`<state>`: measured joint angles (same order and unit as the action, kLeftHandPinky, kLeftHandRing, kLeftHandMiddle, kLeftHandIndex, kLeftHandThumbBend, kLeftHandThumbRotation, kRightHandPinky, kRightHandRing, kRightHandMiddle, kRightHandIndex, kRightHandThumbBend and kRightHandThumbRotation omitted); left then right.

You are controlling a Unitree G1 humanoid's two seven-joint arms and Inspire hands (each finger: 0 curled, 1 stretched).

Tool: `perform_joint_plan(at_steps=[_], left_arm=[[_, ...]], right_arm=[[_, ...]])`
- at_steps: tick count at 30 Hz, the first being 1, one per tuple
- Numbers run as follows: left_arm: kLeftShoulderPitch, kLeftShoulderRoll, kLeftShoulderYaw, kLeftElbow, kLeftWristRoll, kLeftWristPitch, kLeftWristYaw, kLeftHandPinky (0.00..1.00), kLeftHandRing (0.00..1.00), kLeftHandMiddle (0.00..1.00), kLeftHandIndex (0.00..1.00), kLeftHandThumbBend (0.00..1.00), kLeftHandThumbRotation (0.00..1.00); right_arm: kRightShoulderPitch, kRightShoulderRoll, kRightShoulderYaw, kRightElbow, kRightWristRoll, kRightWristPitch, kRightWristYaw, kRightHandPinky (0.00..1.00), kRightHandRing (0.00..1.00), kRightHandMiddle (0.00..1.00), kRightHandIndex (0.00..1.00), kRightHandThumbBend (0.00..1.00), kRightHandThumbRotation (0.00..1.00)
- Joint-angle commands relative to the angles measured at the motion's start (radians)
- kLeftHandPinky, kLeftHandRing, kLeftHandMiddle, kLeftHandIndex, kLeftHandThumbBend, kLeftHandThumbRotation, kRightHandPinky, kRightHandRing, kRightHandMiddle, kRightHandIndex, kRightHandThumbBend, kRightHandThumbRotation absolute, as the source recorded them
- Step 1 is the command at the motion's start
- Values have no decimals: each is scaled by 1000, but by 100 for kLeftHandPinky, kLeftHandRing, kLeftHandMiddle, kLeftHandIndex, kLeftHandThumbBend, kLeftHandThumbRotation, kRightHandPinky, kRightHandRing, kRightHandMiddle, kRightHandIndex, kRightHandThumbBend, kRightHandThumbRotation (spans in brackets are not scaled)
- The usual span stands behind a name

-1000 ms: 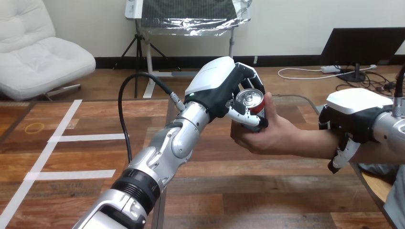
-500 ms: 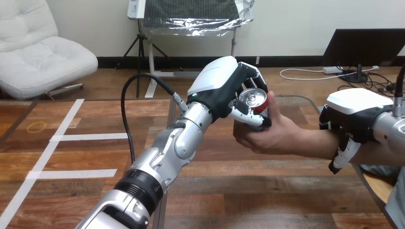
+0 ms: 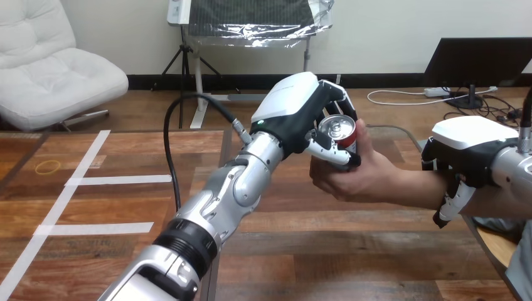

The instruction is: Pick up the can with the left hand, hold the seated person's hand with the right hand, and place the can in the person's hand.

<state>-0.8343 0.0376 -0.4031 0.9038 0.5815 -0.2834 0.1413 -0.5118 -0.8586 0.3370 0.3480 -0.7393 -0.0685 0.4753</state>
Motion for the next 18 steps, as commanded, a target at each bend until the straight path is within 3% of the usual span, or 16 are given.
perform_joint_plan(at_steps=[1, 6, 18], left_arm=[[-97, -49, -39, 2, 16, -16, -31, 39, 44, 49, 49, 61, 0], [-104, -42, -46, 2, 22, 0, -50, 41, 45, 50, 50, 60, 0], [-114, 0, -44, -30, 31, 25, -133, 41, 47, 54, 62, 66, 0]], right_arm=[[-127, -18, -64, -91, 4, -8, -18, 31, 38, 46, 54, 76, 0], [-123, -26, -57, -84, -17, -23, -31, 46, 55, 62, 63, 76, 0], [-92, -45, -72, -117, -25, -16, -11, 65, 74, 78, 76, 77, 4]])
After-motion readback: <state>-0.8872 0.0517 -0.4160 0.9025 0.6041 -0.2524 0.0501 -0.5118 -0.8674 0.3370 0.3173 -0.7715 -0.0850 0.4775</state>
